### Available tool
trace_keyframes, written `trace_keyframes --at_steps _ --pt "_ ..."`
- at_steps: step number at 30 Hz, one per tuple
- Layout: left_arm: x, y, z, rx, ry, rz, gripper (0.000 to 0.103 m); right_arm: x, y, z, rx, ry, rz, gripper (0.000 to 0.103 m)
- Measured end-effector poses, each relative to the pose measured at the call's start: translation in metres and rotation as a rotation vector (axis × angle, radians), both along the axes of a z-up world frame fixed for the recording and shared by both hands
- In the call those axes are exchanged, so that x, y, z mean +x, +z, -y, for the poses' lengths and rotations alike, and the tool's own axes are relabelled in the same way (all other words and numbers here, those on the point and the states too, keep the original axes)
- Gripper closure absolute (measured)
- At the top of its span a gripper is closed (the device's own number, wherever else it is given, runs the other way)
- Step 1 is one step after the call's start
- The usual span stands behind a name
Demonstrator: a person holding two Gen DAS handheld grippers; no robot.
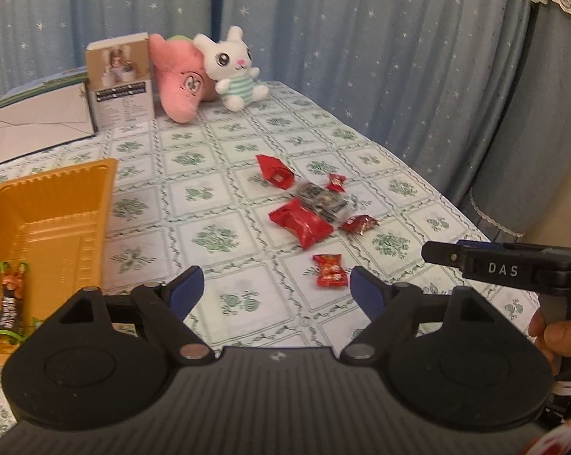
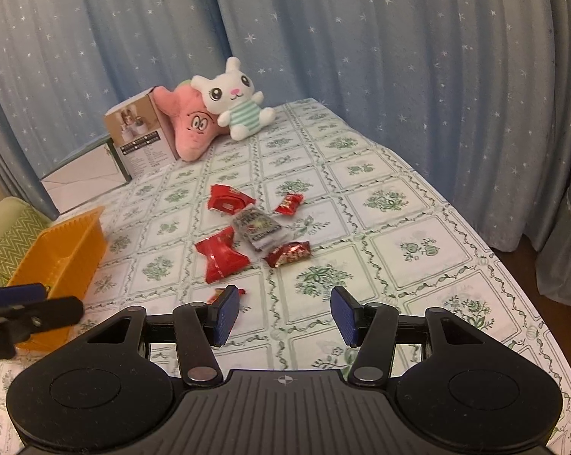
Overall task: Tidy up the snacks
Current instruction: 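Grasp a red candy packet with the left tool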
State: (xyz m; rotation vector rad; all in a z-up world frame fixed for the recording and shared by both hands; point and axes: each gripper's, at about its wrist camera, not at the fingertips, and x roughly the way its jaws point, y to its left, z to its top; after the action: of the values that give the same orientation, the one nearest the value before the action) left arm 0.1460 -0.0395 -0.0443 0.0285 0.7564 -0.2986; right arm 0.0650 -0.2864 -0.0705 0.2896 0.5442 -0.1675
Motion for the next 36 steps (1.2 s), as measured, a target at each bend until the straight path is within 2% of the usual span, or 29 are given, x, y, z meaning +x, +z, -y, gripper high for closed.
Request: trace_keyframes --at_steps 8,14,17,19,24,26,27,30,32,36 --pt "0.028 -0.037 0.037 0.013 -0.066 -0.043 0.021 0.011 -0.001 0.025 -0.031 -0.02 -0.02 0.049" --pt "0.05 -0.061 0.059 -0.003 -0.099 -0.066 0.035 0.017 -0.001 0.041 -0.031 -0.041 -0.031 0.049" --pt "0.059 -0.072 0.065 -0.01 -0.113 -0.06 0.047 0.021 0.0 0.045 -0.033 -0.048 -0.028 0.049" --pt "0.066 -0.078 0.069 -0.009 -0.119 -0.072 0.062 0.024 0.0 0.049 -0.024 -0.052 -0.028 0.049" --pt "0.074 -0.085 0.074 0.009 -0.134 -0.063 0.067 0.03 -0.001 0.054 -0.019 -0.058 -0.037 0.049" --pt "0.076 -0.089 0.076 0.031 -0.149 -0.066 0.072 0.031 -0.002 0.054 -0.018 -0.06 -0.041 0.049" --pt "0.076 -0.091 0.078 0.047 -0.156 -0.063 0.079 0.032 -0.002 0.053 -0.018 -0.059 -0.044 0.049" --pt "0.074 -0.092 0.077 0.065 -0.165 -0.051 0.079 0.035 -0.003 0.051 -0.023 -0.05 -0.049 0.049" --pt "0.071 -0.09 0.074 0.073 -0.164 -0.041 0.084 0.039 -0.003 0.05 -0.032 -0.039 -0.052 0.049" --pt "0.065 -0.081 0.056 0.074 -0.132 -0.028 0.084 0.051 -0.006 0.045 -0.047 -0.006 -0.063 0.049"
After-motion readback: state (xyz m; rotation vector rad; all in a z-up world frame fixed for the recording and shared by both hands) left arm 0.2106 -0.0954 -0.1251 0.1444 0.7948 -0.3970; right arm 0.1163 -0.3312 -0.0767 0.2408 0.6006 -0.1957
